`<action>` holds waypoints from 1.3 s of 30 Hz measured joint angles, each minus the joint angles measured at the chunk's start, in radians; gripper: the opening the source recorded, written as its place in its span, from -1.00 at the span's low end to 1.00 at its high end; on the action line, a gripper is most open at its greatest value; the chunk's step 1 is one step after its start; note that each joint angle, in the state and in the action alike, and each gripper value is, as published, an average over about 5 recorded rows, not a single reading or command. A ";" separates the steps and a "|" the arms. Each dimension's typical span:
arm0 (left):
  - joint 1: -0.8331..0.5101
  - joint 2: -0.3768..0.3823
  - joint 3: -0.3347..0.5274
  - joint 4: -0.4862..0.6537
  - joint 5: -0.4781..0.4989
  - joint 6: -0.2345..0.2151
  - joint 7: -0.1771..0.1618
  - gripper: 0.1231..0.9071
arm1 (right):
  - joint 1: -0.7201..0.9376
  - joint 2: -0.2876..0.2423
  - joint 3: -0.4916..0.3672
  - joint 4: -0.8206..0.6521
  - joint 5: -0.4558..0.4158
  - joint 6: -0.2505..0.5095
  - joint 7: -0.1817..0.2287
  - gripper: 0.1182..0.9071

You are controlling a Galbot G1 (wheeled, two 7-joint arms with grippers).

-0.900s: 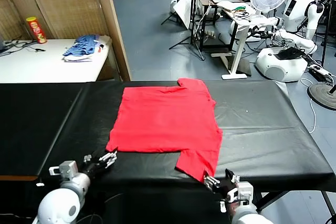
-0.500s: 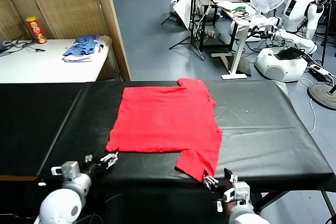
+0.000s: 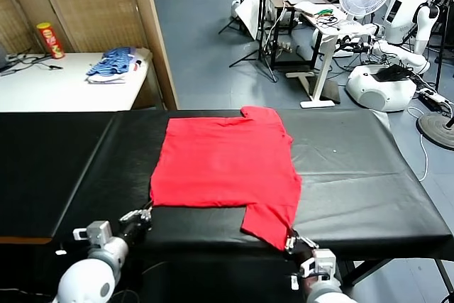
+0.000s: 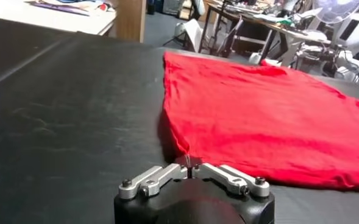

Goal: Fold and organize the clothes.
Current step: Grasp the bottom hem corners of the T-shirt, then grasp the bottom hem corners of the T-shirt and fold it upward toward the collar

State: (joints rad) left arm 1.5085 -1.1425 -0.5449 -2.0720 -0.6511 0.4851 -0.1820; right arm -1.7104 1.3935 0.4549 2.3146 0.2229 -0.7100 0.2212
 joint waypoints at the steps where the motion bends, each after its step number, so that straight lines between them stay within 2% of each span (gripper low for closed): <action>1: 0.010 -0.003 0.000 -0.014 0.004 0.003 -0.009 -0.99 | -0.006 -0.005 0.011 0.013 0.010 0.003 -0.005 -0.99; 9: 0.123 -0.037 0.003 -0.147 -0.009 -0.004 -0.044 -0.99 | 0.053 -0.054 0.098 0.009 0.112 0.096 -0.063 -0.99; 13: 0.110 -0.049 0.000 -0.165 -0.042 -0.024 -0.065 -0.99 | 0.142 -0.092 0.112 -0.052 0.136 0.181 -0.107 -0.99; 17: 0.066 -0.048 -0.002 -0.158 -0.050 -0.044 -0.063 -0.99 | 0.240 -0.134 0.105 -0.138 0.145 0.253 -0.135 -0.99; 24: -0.038 -0.056 0.019 -0.093 -0.025 -0.071 -0.060 -0.99 | 0.397 -0.167 0.057 -0.299 0.138 0.315 -0.160 -0.99; 30: -0.138 -0.054 0.053 -0.001 0.013 -0.090 -0.055 -0.99 | 0.512 -0.162 0.010 -0.449 0.114 0.361 -0.191 -0.99; 35: -0.235 -0.049 0.085 0.098 0.053 -0.097 -0.044 -0.99 | 0.570 -0.150 -0.017 -0.536 0.113 0.358 -0.216 -0.99; 37: -0.270 -0.051 0.099 0.137 0.075 -0.098 -0.042 -0.99 | 0.572 -0.152 -0.018 -0.540 0.118 0.346 -0.225 -0.92; 39: -0.298 -0.055 0.111 0.169 0.092 -0.094 -0.045 -0.95 | 0.563 -0.158 -0.015 -0.528 0.124 0.327 -0.232 -0.73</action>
State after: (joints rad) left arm 1.2104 -1.1971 -0.4342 -1.9031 -0.5590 0.3910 -0.2274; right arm -1.1471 1.2351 0.4397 1.7861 0.3470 -0.3834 -0.0105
